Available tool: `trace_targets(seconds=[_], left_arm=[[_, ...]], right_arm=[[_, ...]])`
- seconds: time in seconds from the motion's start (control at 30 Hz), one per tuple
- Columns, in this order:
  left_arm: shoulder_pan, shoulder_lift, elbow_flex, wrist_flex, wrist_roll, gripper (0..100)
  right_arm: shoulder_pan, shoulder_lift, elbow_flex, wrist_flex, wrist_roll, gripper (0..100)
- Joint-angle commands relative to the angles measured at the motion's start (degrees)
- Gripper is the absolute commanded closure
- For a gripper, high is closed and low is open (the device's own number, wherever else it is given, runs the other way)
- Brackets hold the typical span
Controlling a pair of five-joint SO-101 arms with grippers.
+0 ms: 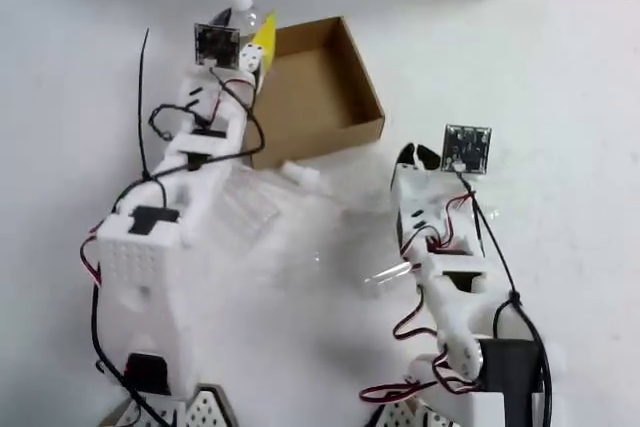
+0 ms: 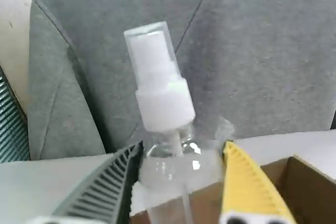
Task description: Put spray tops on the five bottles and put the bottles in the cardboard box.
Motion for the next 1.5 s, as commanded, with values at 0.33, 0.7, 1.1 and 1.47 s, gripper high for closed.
trace_targets(seconds=[0.33,0.7,1.1,1.47], left_arm=[[-1.5,7.1,-10.1,1.5,0.4,98],[-1.5,7.3,-10.1,1.3,0.3,98],[-1.1,7.7,-11.0,-1.6,-3.7,98],[-0.8,12.8,-14.0,-4.3,-3.7,98]], right_arm=[[-0.6,0.1,-2.4,-1.2,0.3,98.2],[-0.6,0.1,-2.3,-1.2,0.3,98.2],[-0.6,0.1,-2.4,-1.2,0.3,98.2],[-0.6,0.1,-2.4,-1.2,0.3,98.2]])
